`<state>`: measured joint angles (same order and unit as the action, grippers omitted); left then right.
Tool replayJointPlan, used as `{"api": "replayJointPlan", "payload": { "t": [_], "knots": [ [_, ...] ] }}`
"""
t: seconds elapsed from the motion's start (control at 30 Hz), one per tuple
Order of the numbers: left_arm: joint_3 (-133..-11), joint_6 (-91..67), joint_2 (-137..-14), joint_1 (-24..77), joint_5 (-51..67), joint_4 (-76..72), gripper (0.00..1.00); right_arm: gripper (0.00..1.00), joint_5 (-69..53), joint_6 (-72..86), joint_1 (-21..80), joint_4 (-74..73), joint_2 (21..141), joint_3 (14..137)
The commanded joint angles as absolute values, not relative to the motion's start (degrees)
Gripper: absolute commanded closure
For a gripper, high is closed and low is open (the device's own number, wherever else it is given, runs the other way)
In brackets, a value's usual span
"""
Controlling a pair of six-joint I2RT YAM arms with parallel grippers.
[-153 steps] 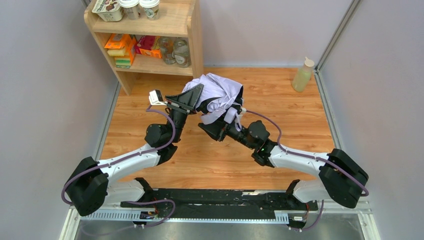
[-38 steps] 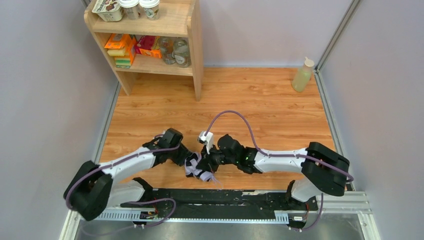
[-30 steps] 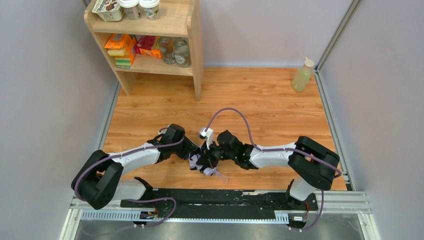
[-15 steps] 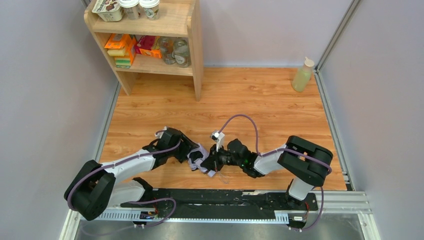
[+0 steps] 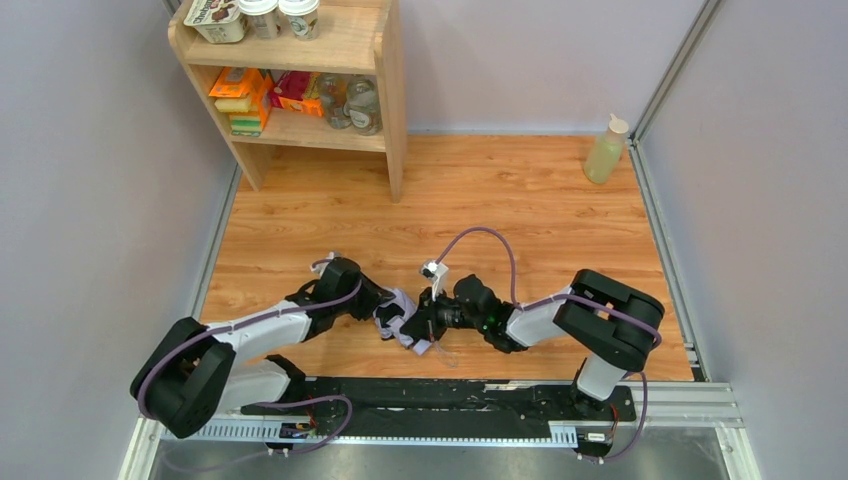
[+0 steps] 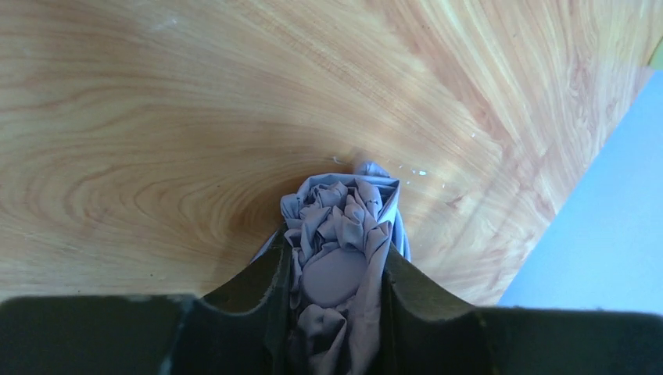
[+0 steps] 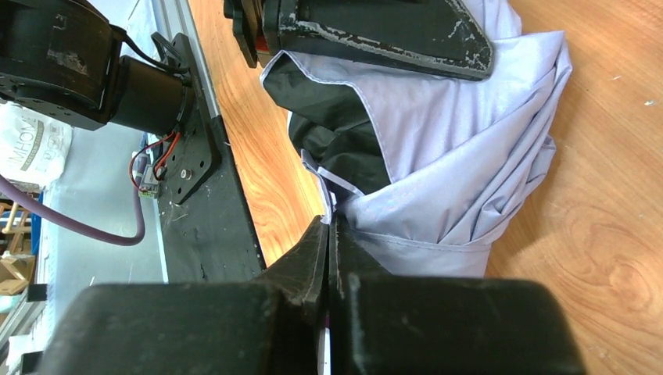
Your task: Put away the umbrella
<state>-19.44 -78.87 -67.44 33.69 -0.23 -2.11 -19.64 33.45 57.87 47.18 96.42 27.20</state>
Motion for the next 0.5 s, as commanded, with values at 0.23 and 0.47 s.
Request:
{"api": "replayJointPlan", "payload": {
  "t": [0.23,0.47],
  "knots": [
    [-37.1,-78.0,-79.1,29.2,10.8,35.2,1.0,1.0,-13.5,14.4,62.8,23.1,88.1,38.2],
    [-47.2,-69.6,-94.6,27.6,21.0,41.6,1.0,1.0,-11.9,4.9,67.0,16.5,90.4,45.2]
  ]
}}
